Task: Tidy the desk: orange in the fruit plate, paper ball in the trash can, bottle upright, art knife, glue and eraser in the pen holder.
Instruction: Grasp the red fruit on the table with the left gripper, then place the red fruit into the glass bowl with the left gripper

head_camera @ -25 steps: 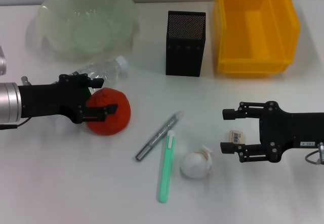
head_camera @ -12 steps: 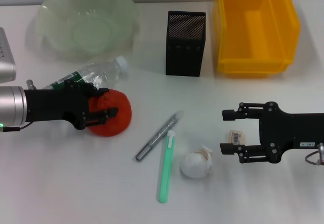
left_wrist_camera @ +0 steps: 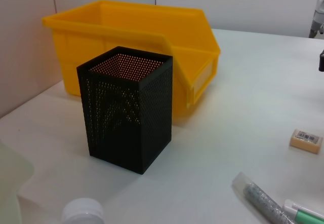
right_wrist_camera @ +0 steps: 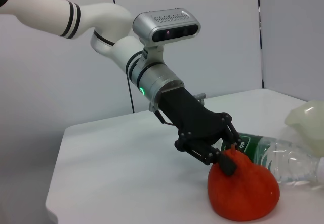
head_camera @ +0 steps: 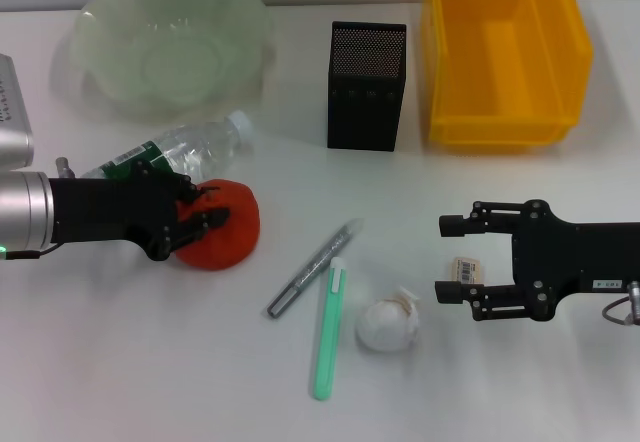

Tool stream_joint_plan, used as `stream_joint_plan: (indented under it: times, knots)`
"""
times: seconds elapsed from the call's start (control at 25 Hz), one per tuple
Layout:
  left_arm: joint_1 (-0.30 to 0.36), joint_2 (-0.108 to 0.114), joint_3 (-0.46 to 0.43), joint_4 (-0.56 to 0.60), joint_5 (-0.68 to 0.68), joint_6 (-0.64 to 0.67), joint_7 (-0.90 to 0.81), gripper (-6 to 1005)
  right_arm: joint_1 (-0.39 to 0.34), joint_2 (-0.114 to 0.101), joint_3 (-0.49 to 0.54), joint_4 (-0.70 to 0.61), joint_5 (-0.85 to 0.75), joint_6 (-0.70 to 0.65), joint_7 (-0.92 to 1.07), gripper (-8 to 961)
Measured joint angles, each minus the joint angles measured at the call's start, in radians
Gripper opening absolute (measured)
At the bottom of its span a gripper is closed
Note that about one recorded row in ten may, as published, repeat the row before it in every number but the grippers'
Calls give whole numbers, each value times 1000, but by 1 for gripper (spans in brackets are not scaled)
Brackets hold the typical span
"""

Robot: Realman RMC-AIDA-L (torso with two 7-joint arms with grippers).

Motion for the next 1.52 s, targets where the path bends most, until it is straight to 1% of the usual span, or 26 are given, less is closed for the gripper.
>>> stream_joint_plan:
  times: [0.2,0.4,0.44,0.52,0.72,0.76,0.88,1.12,1.2,1.28,1.52]
  knots:
    - [0,2,-2,1,-1,15,-3,239,0,2,1,0,0,0,0,646]
    - [0,6,-30,15,-32,128,-6,188,0,4,1,0,0,0,0,636]
    - [0,6,-39,20,-59,165,-5,179,0,5,1,0,0,0,0,634]
    - [2,6,-42,22,-92,193,-2,172,0,5,1,0,0,0,0,631]
    - [8,2,-42,10,-175,236,0,158,-1,6,1,0,0,1,0,621]
    - [8,2,-42,10,-175,236,0,157,-1,7,1,0,1,1,0,619]
    - [9,-11,-42,-16,-237,237,9,154,-2,7,1,1,3,1,1,613]
    - [3,-10,-42,-109,-330,229,80,147,-8,7,2,2,6,9,0,602]
    - [3,-12,-42,-114,-340,227,86,145,-11,9,4,2,8,21,0,598]
    - [2,-14,-42,-126,-361,219,90,145,-13,13,6,2,9,40,0,594]
    - [-4,-14,-42,-198,-511,142,131,146,-15,30,39,2,9,97,-1,592]
